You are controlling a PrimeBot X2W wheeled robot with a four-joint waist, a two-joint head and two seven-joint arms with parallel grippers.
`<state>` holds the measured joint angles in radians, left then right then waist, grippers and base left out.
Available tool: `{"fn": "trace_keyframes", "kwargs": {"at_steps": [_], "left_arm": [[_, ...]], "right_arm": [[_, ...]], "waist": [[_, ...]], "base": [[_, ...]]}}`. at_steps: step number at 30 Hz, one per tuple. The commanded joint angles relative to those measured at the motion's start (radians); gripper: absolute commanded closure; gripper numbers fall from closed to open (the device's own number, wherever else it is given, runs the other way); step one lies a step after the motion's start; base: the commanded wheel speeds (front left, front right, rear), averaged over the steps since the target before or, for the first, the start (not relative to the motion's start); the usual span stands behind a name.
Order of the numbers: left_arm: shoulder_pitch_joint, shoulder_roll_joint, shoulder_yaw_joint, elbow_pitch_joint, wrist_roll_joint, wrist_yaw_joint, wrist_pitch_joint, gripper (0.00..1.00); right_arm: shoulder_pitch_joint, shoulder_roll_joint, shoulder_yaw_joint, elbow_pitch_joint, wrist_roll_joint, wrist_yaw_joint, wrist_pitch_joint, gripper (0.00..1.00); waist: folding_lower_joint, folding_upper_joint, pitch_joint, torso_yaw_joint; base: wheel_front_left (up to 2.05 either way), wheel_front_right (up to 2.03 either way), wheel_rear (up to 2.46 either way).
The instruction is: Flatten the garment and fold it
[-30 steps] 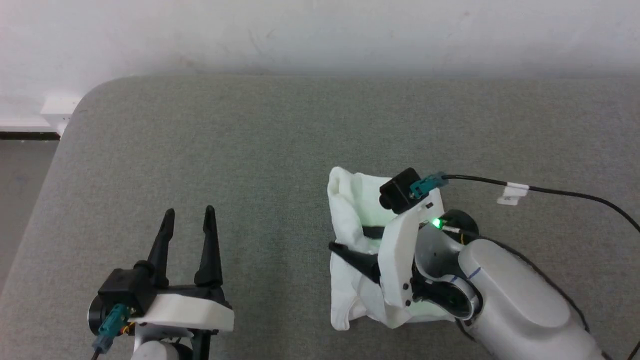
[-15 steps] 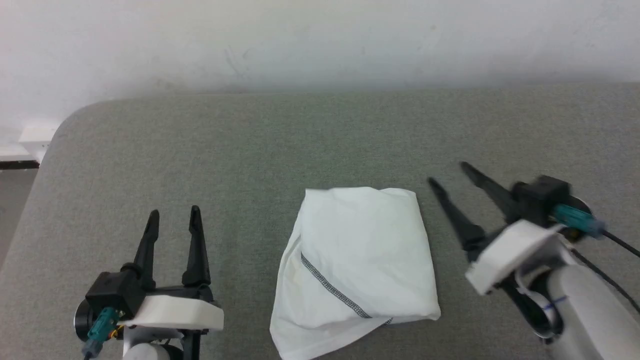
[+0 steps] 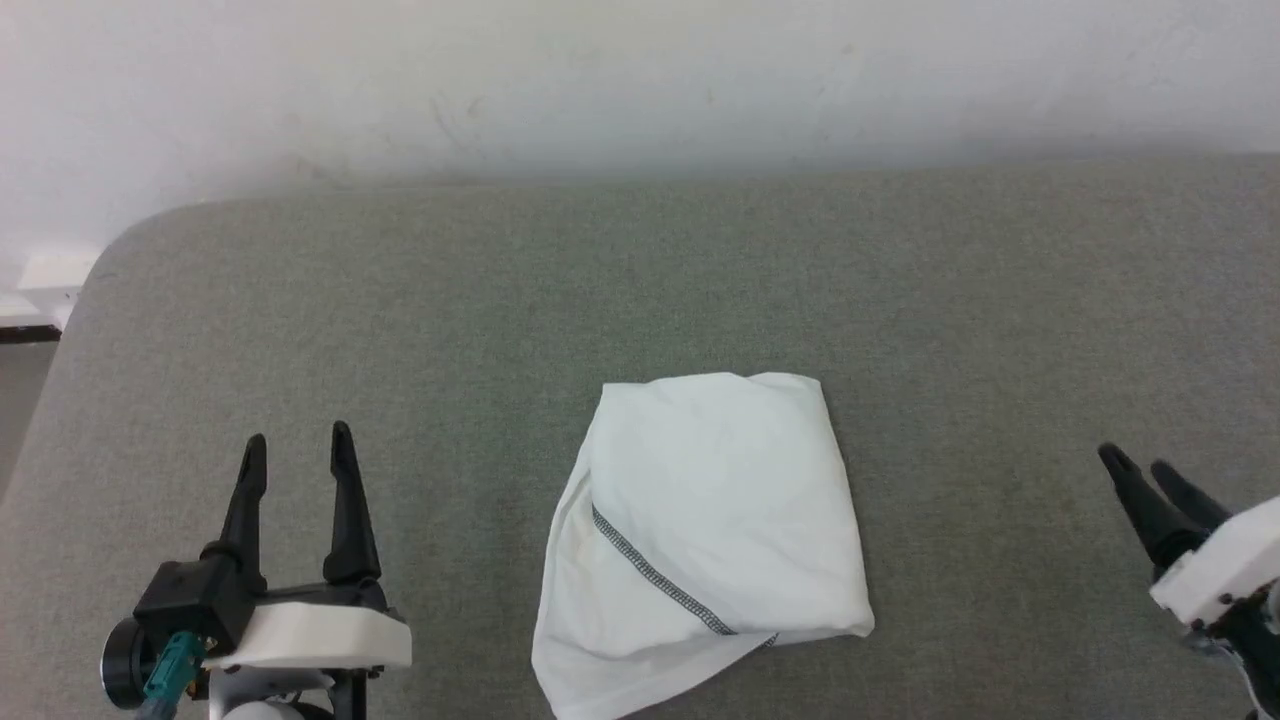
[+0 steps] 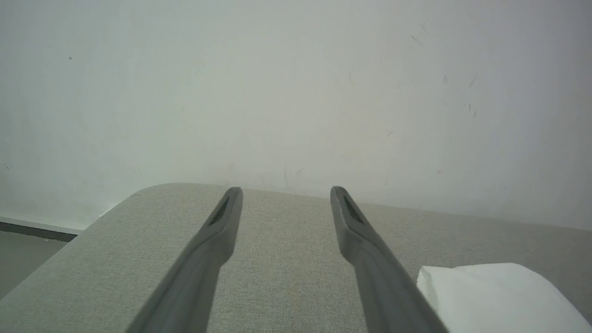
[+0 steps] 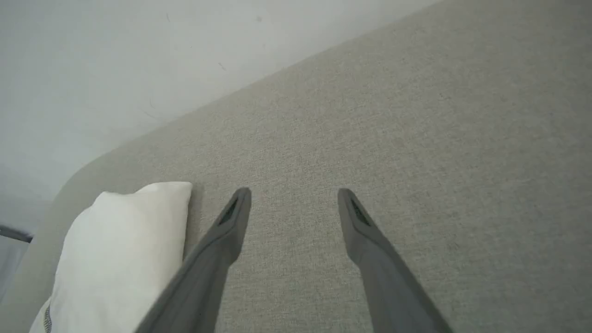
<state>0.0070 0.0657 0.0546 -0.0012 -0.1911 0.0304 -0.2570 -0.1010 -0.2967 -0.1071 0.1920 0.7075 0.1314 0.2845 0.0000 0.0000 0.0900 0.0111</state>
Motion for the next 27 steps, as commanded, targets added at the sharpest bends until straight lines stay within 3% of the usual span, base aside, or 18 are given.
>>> {"fn": "trace_keyframes", "kwargs": {"at_steps": [1,6,9,19,20,21,22,23,27], "left_arm": [[0.001,0.004,0.005,0.001,0.008,0.000,-0.005,0.00],[-0.011,0.012,-0.006,0.017,0.028,-0.012,-0.005,0.00],[-0.020,0.018,-0.010,0.025,0.033,-0.021,-0.005,0.00],[-0.043,0.016,-0.022,0.049,0.026,-0.051,-0.005,0.00],[-0.045,0.015,-0.023,0.052,0.024,-0.053,-0.005,0.00],[-0.046,0.014,-0.024,0.055,0.023,-0.055,-0.005,0.00],[-0.047,0.013,-0.026,0.057,0.023,-0.057,-0.005,0.00],[-0.047,0.012,-0.026,0.059,0.022,-0.058,-0.005,0.00],[-0.042,0.007,-0.031,0.066,0.024,-0.060,-0.005,0.00]], "right_arm": [[-0.001,0.014,-0.038,0.034,0.072,-0.001,0.084,0.00],[-0.042,0.070,-0.078,0.134,0.248,-0.001,0.358,0.00],[-0.080,0.121,-0.061,0.177,0.308,-0.001,0.466,0.00],[-0.211,0.207,0.040,0.309,0.362,-0.001,0.547,0.00],[-0.222,0.210,0.050,0.324,0.360,-0.001,0.545,0.08],[-0.231,0.210,0.060,0.337,0.357,-0.001,0.541,0.62],[-0.238,0.208,0.070,0.347,0.351,-0.001,0.537,0.96],[-0.244,0.205,0.079,0.355,0.346,-0.001,0.531,1.00],[-0.255,0.171,0.121,0.355,0.320,-0.001,0.491,1.00]], "waist": [[0.0000,0.0000,0.010,0.010],[0.0000,0.0000,0.023,0.026],[0.0000,0.0000,0.031,0.039],[0.0000,0.0000,0.046,0.083],[0.0000,0.0000,0.046,0.088],[0.0000,0.0000,0.045,0.093],[0.0000,0.0000,0.044,0.096],[0.0000,0.0000,0.044,0.098],[0.0000,0.0000,0.034,0.101]], "base": [[0.00,0.00,0.00],[0.00,0.00,0.00],[0.00,0.00,0.00],[0.00,0.00,0.00],[0.00,0.00,0.00],[0.00,0.00,0.00],[0.00,0.00,0.00],[0.00,0.00,0.00],[0.00,0.00,0.00]]}}
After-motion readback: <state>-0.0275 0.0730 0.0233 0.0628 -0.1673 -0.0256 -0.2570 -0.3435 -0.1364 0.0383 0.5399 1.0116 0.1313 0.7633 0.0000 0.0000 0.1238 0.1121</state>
